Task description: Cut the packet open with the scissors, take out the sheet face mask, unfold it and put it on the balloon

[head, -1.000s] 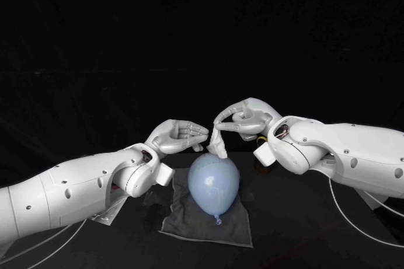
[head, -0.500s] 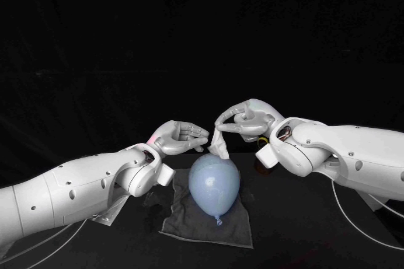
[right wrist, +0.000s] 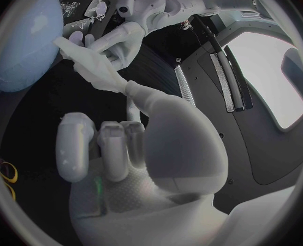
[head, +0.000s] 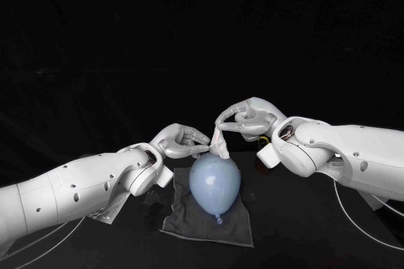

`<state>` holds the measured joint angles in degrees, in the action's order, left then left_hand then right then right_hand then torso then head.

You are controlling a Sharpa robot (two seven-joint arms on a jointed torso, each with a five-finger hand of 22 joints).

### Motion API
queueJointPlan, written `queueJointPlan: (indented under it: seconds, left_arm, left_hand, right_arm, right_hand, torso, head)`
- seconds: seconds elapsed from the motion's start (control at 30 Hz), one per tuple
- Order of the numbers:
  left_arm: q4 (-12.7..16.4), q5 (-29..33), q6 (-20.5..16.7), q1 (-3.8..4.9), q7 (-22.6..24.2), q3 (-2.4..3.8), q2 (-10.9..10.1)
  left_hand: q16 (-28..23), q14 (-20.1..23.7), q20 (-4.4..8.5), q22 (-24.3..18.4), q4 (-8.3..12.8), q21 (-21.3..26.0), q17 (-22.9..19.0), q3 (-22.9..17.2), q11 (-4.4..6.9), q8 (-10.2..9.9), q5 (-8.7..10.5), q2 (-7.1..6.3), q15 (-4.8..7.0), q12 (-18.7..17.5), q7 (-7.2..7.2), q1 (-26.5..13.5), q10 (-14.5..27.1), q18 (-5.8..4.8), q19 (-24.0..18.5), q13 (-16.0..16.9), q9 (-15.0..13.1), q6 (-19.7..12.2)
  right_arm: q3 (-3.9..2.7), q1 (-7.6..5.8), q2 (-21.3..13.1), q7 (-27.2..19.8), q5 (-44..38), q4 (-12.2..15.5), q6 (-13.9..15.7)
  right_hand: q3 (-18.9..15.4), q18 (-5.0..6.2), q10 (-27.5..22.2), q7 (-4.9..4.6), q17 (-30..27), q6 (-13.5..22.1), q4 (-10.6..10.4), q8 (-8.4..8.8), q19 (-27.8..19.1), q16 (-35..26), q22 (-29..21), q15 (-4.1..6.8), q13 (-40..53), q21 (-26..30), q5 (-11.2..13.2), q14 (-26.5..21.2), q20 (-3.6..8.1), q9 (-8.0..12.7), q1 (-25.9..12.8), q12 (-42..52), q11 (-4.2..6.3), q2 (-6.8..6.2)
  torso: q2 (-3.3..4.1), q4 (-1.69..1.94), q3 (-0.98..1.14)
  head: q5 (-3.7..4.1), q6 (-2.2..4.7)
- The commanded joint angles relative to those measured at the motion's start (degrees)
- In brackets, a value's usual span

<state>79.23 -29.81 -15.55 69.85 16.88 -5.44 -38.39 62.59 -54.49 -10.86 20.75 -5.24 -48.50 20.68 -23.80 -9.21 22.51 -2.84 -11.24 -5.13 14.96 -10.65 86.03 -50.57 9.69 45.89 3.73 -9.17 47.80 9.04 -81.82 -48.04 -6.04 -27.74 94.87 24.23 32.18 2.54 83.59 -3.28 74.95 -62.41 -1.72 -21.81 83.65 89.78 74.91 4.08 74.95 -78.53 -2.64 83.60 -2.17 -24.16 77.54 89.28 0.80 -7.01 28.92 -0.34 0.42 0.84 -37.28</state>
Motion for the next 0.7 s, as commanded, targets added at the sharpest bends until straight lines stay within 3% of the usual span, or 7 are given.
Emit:
queueJointPlan:
  seconds: [0.03, 0.47, 0.57, 0.7]
  left_arm:
    - [0.0, -4.18, 2.57, 0.0, -1.42, 0.1, 0.46]
    - [-0.29, -4.48, 3.78, -0.05, -0.57, 0.14, 1.58]
    - [-0.49, -3.63, 3.43, -0.05, -0.38, 0.15, 1.68]
    - [-0.65, -2.51, 2.33, -0.05, 0.16, 0.15, 1.65]
  left_hand:
    - [1.34, -0.23, -0.01, 0.42, 0.01, -0.67, 0.44, 0.54, 0.16, -0.24, 0.09, 0.38, 0.05, -0.05, 0.6, -0.05, -0.17, 0.72, 0.42, 0.08, 0.05, 0.36]
    - [4.36, -0.29, 0.24, 1.43, -0.3, -2.21, 1.2, 0.68, 0.3, -0.26, 0.08, 1.29, 0.2, 0.09, 1.45, -0.04, -0.93, 0.69, 0.18, 0.04, 0.05, 1.81]
    - [4.62, 0.2, 0.23, 1.64, -0.73, -2.48, 1.15, 0.3, 0.27, -0.01, 0.08, 2.17, 0.13, 0.16, 1.74, -0.19, -1.34, 0.65, -0.1, 0.05, -0.05, 2.78]
    - [5.32, 0.54, 0.7, 2.74, -0.9, -4.11, 0.94, -1.76, 0.93, 1.68, 0.14, 4.85, 0.73, 0.66, 2.22, 0.74, -3.91, 0.75, -0.65, 0.04, -0.85, 6.69]
  right_arm:
    - [-0.07, -0.04, -0.02, -0.94, -0.44, 0.16, -0.56]
    - [-0.09, -0.06, 0.11, -0.89, -0.25, 0.15, -0.67]
    - [-0.09, -0.07, 0.02, -0.88, -0.24, 0.17, -0.66]
    - [-0.09, -0.1, -0.16, -0.86, -0.23, 0.12, -0.69]
  right_hand:
    - [0.23, -0.32, 6.28, -0.27, 15.05, 0.01, 0.0, -0.35, 2.32, 0.22, 12.12, 0.1, 14.87, 0.1, -0.16, 6.4, 0.21, -0.05, -0.3, 0.35, -0.04, 0.1]
    - [0.23, -0.32, 6.28, -0.27, 15.05, 0.01, 0.0, -0.35, 2.32, 0.22, 12.12, 0.1, 14.87, 0.1, -0.16, 6.4, 0.21, -0.05, -0.3, 0.35, -0.04, 0.1]
    - [0.23, -0.32, 6.28, -0.27, 15.05, 0.01, 0.0, -0.35, 2.32, 0.22, 12.12, 0.1, 14.87, 0.1, -0.16, 6.4, 0.21, -0.05, -0.3, 0.35, -0.04, 0.1]
    - [0.23, -0.32, 6.28, -0.27, 15.05, 0.01, 0.0, -0.35, 2.32, 0.22, 12.12, 0.1, 14.87, 0.1, -0.16, 6.4, 0.21, -0.05, -0.3, 0.35, -0.04, 0.1]
  torso:
    - [0.04, -0.07, -0.01]
    - [-0.01, -0.06, 0.02]
    - [-0.02, -0.04, 0.02]
    - [0.0, 0.0, 0.03]
  head:
    - [0.01, -0.11]
    - [-0.01, -0.35]
    - [0.04, -0.32]
    - [0.07, -0.3]
